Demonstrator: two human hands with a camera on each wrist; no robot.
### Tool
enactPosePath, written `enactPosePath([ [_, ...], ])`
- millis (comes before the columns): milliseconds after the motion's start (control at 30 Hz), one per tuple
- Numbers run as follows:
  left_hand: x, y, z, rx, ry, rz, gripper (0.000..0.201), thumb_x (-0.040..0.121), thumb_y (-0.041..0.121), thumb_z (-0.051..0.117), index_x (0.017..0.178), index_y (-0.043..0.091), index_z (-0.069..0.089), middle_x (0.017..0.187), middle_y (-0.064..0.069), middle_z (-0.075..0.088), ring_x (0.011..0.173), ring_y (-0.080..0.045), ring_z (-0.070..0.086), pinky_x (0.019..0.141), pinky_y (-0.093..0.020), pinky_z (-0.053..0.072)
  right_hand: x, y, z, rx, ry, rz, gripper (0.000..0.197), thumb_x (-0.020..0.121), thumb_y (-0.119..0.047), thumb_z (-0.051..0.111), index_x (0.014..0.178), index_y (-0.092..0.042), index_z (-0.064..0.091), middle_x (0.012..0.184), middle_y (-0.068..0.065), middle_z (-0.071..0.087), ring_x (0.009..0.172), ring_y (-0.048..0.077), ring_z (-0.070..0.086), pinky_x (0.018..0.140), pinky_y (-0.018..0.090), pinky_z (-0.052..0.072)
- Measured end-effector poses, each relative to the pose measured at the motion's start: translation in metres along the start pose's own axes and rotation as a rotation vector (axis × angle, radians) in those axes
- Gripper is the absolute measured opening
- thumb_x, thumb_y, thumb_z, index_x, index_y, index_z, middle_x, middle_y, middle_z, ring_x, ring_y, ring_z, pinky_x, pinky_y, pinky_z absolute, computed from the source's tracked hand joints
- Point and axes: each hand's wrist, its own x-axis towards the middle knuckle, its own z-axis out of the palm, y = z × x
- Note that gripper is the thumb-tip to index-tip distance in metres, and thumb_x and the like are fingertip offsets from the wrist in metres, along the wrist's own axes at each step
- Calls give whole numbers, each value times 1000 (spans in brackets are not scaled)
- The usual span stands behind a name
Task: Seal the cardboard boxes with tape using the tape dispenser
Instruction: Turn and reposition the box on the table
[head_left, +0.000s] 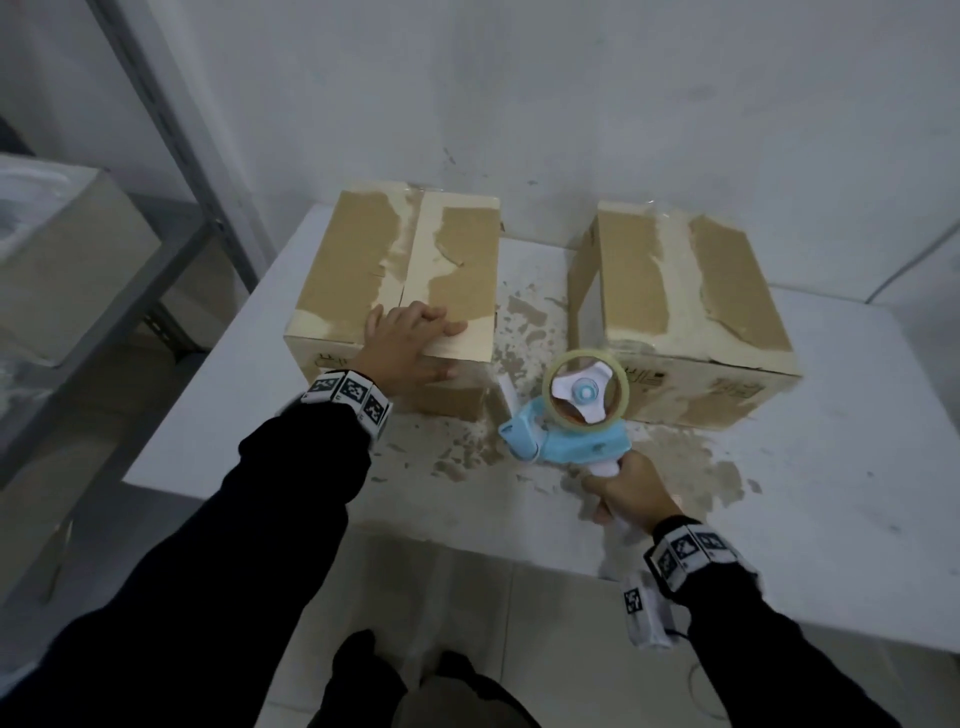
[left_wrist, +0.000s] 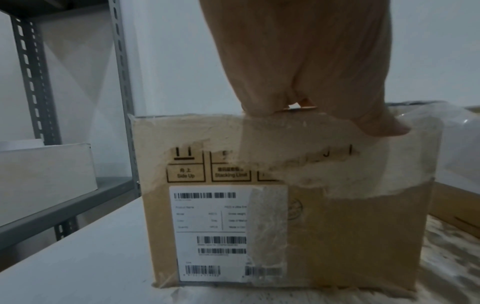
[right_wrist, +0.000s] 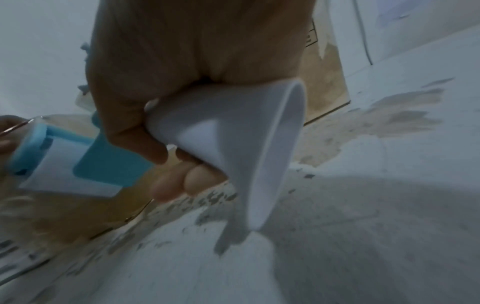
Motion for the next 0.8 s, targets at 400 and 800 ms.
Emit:
enactPosePath([
  [400, -2, -8, -10, -77, -101, 82, 66, 85, 46, 58, 144, 32, 30, 152, 4, 23, 140, -17, 22, 115, -50, 10, -1, 31, 19, -203, 97, 106, 33, 74, -34, 78, 95, -10, 70, 88, 7, 68, 80, 20, 61, 62, 25, 43],
  [800, -35, -75, -29, -151, -9, 166, 51, 89, 30, 57, 137, 21, 44, 148, 1, 35, 139, -17, 28, 114, -40, 7, 3, -63, -1, -996, 80, 130, 66, 69, -76, 58, 88, -13, 58, 88, 7, 62, 84, 23, 58, 73, 28, 43],
])
